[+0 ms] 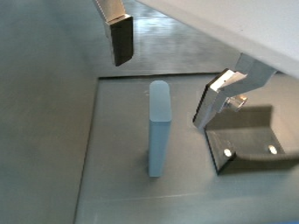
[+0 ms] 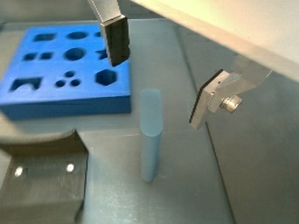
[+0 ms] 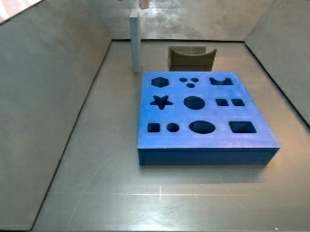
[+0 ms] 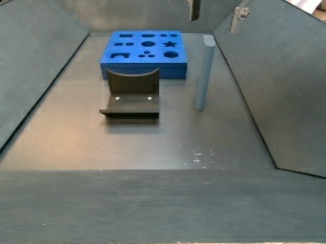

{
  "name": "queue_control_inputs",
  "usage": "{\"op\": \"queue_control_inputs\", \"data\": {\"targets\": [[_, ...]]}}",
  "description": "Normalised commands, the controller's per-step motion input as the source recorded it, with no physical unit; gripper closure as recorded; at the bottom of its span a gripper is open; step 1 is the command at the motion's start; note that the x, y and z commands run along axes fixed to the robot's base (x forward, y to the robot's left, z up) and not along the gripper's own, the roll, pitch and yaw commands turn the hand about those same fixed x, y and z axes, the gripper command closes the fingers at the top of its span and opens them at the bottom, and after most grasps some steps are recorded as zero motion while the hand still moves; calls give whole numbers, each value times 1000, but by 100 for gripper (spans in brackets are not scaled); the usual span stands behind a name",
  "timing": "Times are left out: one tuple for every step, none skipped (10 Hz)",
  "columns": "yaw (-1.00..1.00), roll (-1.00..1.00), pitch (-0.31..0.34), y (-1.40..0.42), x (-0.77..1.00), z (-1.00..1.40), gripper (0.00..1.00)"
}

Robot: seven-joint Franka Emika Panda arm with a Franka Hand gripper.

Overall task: Pick up the square-circle object. Move up. Place the square-circle object on the fixture. Regrasp the square-circle object. Rotate the square-circle object. Move to above the board. Insert the square-circle object.
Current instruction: Rotate the square-circle object.

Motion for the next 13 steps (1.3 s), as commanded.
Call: {"op": "queue_control_inputs", "data": {"targets": [[1000, -18, 12, -1, 42, -30, 0], [1000, -19, 12, -1, 42, -30, 0], [1000, -21, 14, -1, 42, -30, 0], [1000, -23, 15, -1, 42, -30, 0], [1000, -26, 17, -1, 42, -30, 0], [1000, -28, 19, -1, 42, -29, 0], [1000, -33, 22, -1, 42, -29, 0], [1000, -39, 25, -1, 42, -29, 0], [1000, -50, 33, -1, 42, -28, 0], [1000, -58, 38, -1, 42, -28, 0], [579, -58, 37, -1, 43, -27, 0], [428, -58, 37, -1, 43, -26, 0], [236, -58, 36, -1, 44, -25, 0]]}}
